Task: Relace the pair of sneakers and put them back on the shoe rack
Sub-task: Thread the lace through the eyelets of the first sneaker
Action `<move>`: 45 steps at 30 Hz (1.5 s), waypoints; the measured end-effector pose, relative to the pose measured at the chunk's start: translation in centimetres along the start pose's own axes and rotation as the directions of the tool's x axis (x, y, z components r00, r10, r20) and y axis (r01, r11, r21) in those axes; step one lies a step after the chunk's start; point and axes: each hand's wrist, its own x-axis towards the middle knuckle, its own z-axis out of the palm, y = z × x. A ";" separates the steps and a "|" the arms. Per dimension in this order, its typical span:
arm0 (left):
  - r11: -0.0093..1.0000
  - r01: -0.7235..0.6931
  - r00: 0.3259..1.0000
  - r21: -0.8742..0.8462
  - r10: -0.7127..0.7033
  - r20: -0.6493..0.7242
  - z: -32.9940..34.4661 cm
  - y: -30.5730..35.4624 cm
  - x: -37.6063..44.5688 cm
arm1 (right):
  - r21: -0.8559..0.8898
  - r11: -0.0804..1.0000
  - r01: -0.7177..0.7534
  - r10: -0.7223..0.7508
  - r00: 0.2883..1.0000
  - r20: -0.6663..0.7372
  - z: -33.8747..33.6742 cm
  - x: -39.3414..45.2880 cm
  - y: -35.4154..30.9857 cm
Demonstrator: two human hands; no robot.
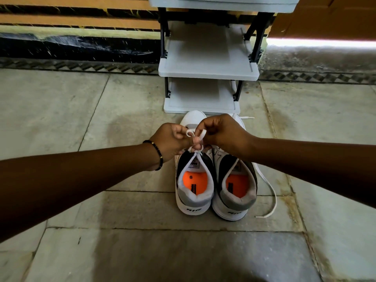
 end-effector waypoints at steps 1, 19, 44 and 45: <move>1.000 0.001 1.000 0.020 0.000 -0.013 0.1 0.0 0.0 | -0.057 0.998 0.011 -0.008 0.999 0.046 -0.2 0.1 -0.2; 0.995 0.004 0.992 0.103 -0.017 0.124 -0.7 0.9 -0.1 | 0.128 0.979 -0.158 0.148 0.985 0.085 -0.8 0.0 0.0; 0.993 0.105 0.991 -0.060 -0.099 0.088 -0.9 -0.6 -0.1 | -0.517 0.838 0.174 -0.157 0.985 0.078 -0.5 0.4 -0.3; 0.998 0.056 0.995 -0.029 -0.053 0.080 -1.0 -0.7 -0.1 | -0.499 0.856 0.137 -0.119 0.991 0.068 -0.5 0.5 -0.2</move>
